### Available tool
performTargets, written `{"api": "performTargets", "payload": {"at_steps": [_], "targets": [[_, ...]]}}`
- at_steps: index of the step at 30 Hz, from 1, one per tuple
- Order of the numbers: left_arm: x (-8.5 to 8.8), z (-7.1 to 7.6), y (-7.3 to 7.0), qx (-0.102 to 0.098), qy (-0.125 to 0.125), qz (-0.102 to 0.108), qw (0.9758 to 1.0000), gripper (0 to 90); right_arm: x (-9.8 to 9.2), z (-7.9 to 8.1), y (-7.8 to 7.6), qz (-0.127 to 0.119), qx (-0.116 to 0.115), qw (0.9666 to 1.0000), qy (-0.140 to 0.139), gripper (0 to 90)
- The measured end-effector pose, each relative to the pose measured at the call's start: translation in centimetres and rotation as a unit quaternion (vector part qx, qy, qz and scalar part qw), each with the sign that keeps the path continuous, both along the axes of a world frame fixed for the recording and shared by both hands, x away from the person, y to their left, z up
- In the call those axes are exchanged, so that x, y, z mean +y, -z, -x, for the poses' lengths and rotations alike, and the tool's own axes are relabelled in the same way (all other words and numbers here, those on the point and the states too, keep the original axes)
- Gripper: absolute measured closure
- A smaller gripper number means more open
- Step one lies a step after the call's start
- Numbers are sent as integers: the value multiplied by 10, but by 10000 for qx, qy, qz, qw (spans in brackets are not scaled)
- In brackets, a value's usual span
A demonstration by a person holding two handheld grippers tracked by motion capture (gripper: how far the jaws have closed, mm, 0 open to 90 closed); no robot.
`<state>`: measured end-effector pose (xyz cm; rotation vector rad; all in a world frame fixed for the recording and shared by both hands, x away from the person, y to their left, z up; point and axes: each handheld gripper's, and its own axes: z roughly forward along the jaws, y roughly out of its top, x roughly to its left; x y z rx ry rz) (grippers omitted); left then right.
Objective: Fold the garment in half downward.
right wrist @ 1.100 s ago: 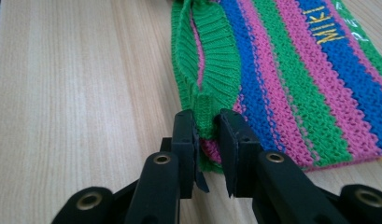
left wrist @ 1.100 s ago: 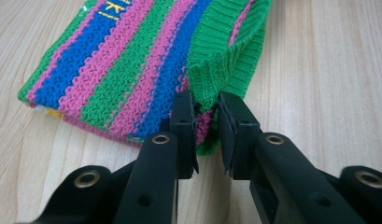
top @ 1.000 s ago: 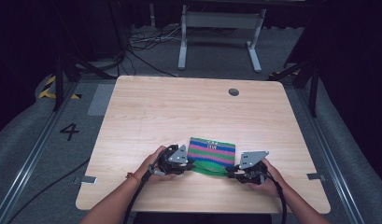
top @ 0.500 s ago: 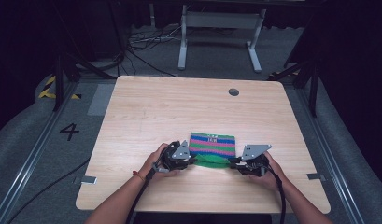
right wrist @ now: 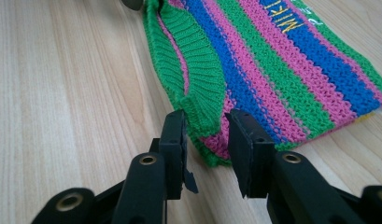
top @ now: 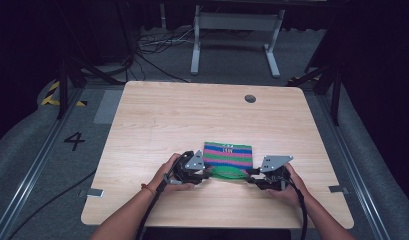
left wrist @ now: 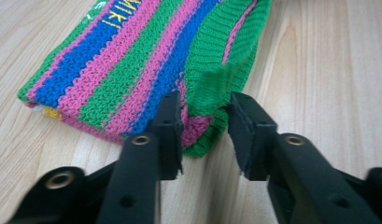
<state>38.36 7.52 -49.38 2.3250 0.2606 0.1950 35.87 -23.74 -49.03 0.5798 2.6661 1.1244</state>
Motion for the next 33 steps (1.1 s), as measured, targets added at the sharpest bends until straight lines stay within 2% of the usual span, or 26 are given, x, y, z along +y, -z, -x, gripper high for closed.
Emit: {"api": "performTargets", "payload": {"at_steps": [2,6,13,16,18,21,24,25,26,27,29,33], "targets": [[2,0,-3,-29,-40,14,10000,595,-2,2,-2,6,-18,10000,30,667],[7,-1,-8,-29,-284,116,9995,518,-5,4,-4,24,-38,9999,109,641],[15,-2,-13,-19,-452,24,9990,435,-9,7,-8,85,-68,9998,136,578],[21,-1,-16,-41,-483,-114,9988,396,-10,9,-12,150,-126,9997,172,530],[24,0,-17,4,-537,-125,9985,374,-11,10,-15,180,-158,9996,177,505],[30,-2,-19,11,-664,-335,9972,322,-14,10,-18,227,-171,9993,237,463],[35,-1,-23,-103,-742,-399,9964,294,-17,9,-21,383,-147,9987,289,432],[38,-1,-25,-18,-742,-427,9963,291,-18,9,-22,432,-168,9985,307,423],[40,0,-25,-22,-728,-473,9962,279,-20,10,-24,474,-199,9981,345,413],[43,1,-25,-98,-722,-639,9953,275,-21,10,-25,495,-220,9979,343,408],[50,3,-26,-98,-767,-753,9942,267,-27,12,-27,533,-256,9974,412,393],[65,8,-27,-74,-884,-791,9929,260,-41,16,-26,521,-271,9963,621,366]]}}
